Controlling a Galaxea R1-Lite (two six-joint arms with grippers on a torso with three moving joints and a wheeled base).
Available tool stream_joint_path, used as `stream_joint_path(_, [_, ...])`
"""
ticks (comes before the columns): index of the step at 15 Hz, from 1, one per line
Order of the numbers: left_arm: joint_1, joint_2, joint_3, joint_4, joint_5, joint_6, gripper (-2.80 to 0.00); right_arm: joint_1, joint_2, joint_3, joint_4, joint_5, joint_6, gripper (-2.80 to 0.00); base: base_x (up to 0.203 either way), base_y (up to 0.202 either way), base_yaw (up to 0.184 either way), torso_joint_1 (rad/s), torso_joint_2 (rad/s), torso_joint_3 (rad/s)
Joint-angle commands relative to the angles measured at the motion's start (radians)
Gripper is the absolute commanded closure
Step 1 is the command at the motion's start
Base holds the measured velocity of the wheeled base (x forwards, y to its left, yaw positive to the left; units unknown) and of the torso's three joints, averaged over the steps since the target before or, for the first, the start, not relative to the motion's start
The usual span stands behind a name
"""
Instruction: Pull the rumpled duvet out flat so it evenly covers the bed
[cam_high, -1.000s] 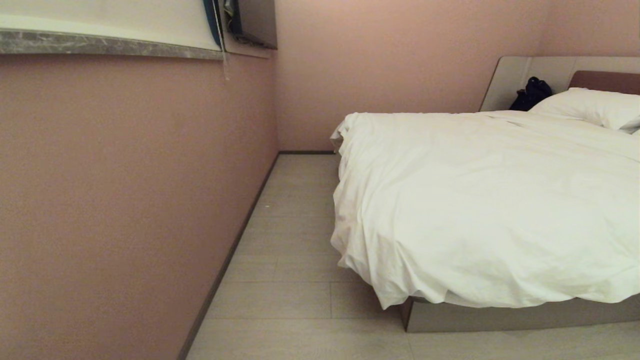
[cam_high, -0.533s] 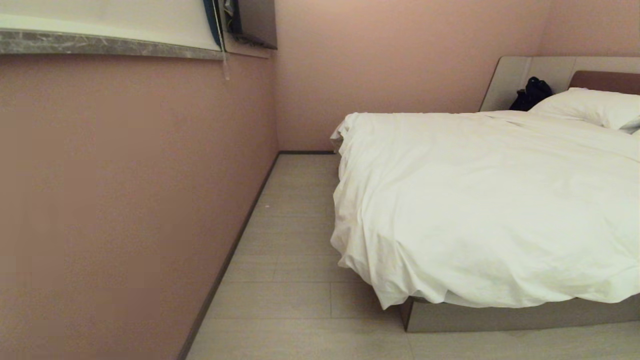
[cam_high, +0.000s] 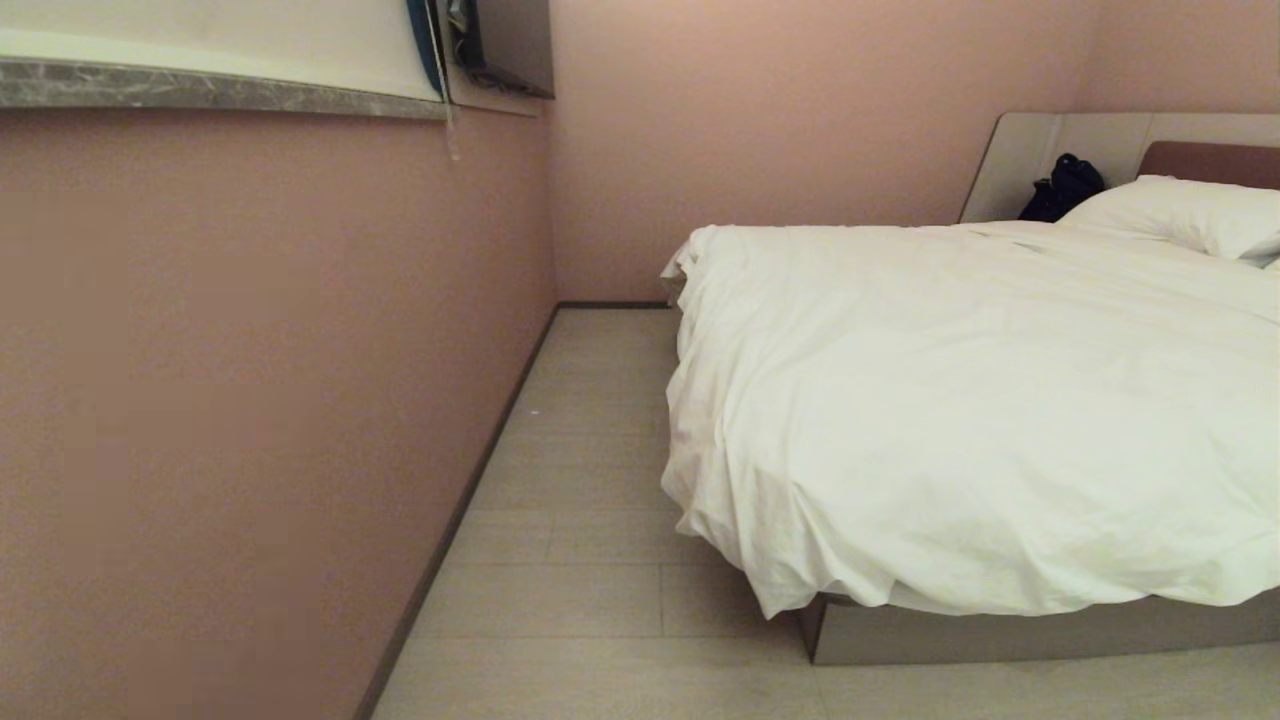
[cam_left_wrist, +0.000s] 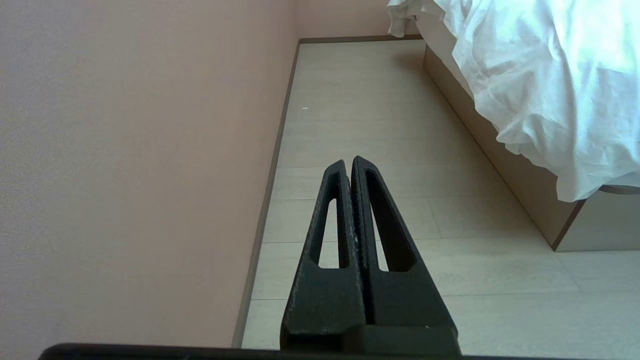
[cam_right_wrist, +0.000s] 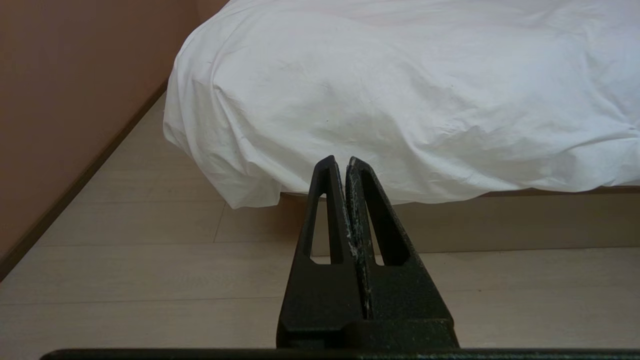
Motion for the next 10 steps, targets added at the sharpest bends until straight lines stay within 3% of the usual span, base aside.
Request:
stream_joint_path(1, [0.000,0.000,0.000,0.000,0.000,0.000,0.00,0.000,0.001,0.000,-0.001,0.000,0.000,0.00,0.000,0.000,0.000,0.000,0.00,0.000])
stream_joint_path(10, [0.000,0.000,0.000,0.000,0.000,0.000,0.00,0.000,0.001,0.000,0.000,0.000,0.000,0.00,0.000,0.000,0.000,0.000,0.00,0.000])
